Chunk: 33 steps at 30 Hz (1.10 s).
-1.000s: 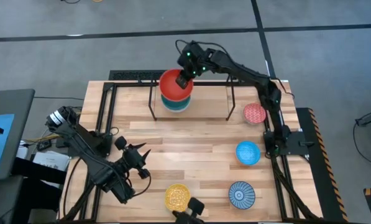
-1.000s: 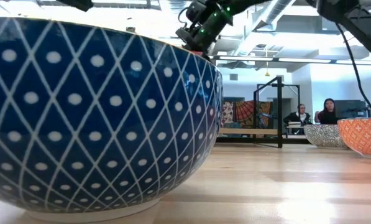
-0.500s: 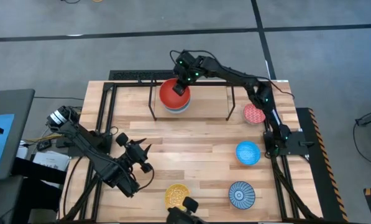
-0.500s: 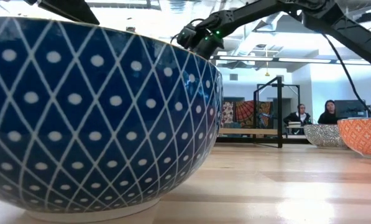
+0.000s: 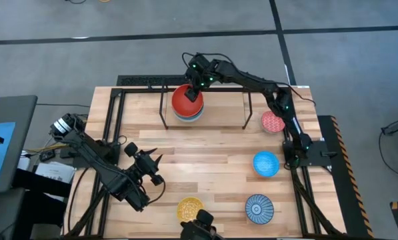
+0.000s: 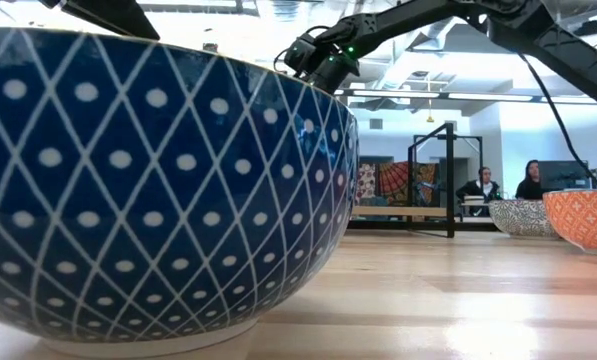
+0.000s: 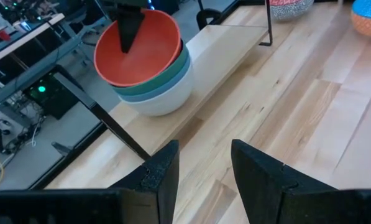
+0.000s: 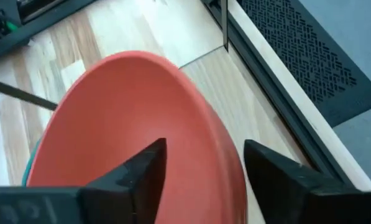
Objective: Place and stack bowls onto a shelf
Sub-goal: Stack the orange bowl on top of the green bowl on the shelf, then adjust the stack of bowls on the shelf
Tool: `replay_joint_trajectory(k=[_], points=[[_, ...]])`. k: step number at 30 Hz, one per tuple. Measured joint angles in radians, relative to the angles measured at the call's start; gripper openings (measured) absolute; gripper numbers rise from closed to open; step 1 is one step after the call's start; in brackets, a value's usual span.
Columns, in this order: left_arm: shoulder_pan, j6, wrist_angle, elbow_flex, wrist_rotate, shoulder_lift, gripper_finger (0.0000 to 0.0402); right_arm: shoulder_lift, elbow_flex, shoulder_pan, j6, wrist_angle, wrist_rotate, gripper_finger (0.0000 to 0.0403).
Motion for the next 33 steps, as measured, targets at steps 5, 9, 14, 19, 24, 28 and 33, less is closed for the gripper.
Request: replay_joint_trajectory(k=[5, 9, 14, 19, 24, 28, 33], points=[[0.000, 0.000, -0.004, 0.000, 0.000, 0.000, 0.0132, -0.042, 0.000, -0.005, -0.037, 0.001, -0.001, 0.0253], [0.000, 0.000, -0.015, 0.000, -0.003, 0.000, 0.0132, -0.098, 0.000, -0.014, -0.060, -0.001, -0.001, 0.0245], [0.000, -0.008, -0.034, 0.000, -0.010, 0.000, 0.0132, -0.130, 0.002, -0.048, -0.067, -0.073, 0.024, 0.0230], [0.000, -0.008, -0.036, 0.000, -0.009, 0.000, 0.0132, -0.109, -0.025, -0.039, -0.069, -0.103, 0.030, 0.0216], [0.000, -0.040, -0.035, 0.000, 0.000, 0.000, 0.0132, -0.104, -0.109, -0.022, -0.076, -0.051, 0.055, 0.0210], [0.000, -0.048, -0.035, 0.000, 0.011, 0.000, 0.0132, -0.103, -0.136, -0.023, -0.078, -0.058, 0.067, 0.0210], [0.000, -0.048, -0.035, 0.000, 0.001, 0.000, 0.0132, -0.145, -0.136, -0.021, -0.085, -0.052, 0.130, 0.0210]])
